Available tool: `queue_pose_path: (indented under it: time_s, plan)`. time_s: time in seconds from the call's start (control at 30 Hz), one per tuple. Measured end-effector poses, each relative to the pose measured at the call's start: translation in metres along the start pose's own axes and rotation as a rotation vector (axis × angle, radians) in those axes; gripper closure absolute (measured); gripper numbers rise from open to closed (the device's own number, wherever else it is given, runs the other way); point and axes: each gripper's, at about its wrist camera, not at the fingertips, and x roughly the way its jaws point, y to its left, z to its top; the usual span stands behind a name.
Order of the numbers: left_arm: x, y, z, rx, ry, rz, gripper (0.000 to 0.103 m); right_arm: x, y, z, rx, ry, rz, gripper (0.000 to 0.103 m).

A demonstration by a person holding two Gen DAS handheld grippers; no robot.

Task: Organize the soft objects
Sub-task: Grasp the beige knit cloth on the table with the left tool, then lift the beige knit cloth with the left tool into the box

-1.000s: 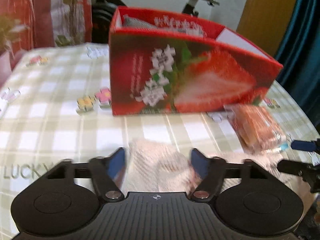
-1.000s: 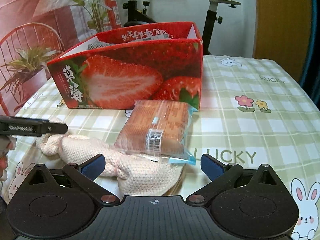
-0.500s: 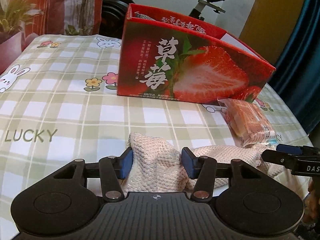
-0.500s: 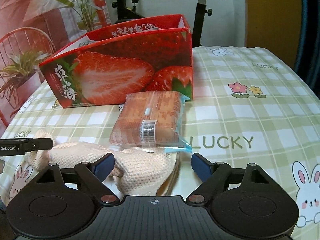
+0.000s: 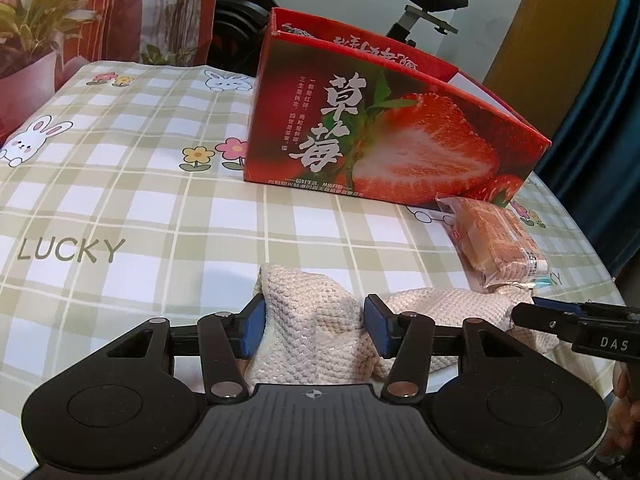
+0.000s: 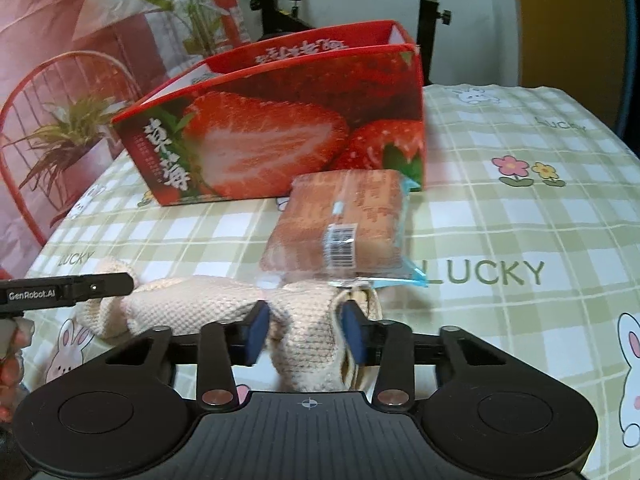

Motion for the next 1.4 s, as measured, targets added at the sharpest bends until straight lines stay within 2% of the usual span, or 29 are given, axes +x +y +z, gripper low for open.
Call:
queue_pose_path:
  time_s: [0.2,0.4,0.53,0.7,0.83,1.13,1.3,1.4]
  plan:
    - [-0.001,0.000,-0.004,-0.005,-0.006,-0.001,0.048,0.000,0.004,-0.001,-0.005,0.007,0.016,0.077]
    - [-0.005,-0.002,-0.007,0.005,-0.019,-0.012,0.059,-0.001,0.008,-0.003,-0.010,0.012,0.029,0.080]
    - [-0.007,-0.002,-0.008,0.013,-0.022,-0.019,0.063,0.000,0.008,-0.003,-0.008,0.009,0.022,0.077]
    - [-0.008,-0.002,-0.009,0.012,-0.024,-0.028,0.064,0.000,0.006,-0.004,-0.008,0.003,-0.002,0.065]
    - [-0.007,0.000,-0.010,0.006,-0.026,-0.030,0.064,0.002,0.004,-0.005,0.012,0.006,0.007,0.065]
    - [-0.006,0.001,-0.011,0.004,-0.022,-0.030,0.064,0.002,0.006,-0.006,0.017,0.012,0.014,0.071]
    - [-0.007,0.001,-0.011,0.004,-0.024,-0.031,0.064,0.002,0.007,-0.006,0.014,0.019,0.018,0.079]
    - [-0.008,0.001,-0.011,0.005,-0.029,-0.033,0.069,0.001,0.007,-0.006,0.018,0.022,0.025,0.084]
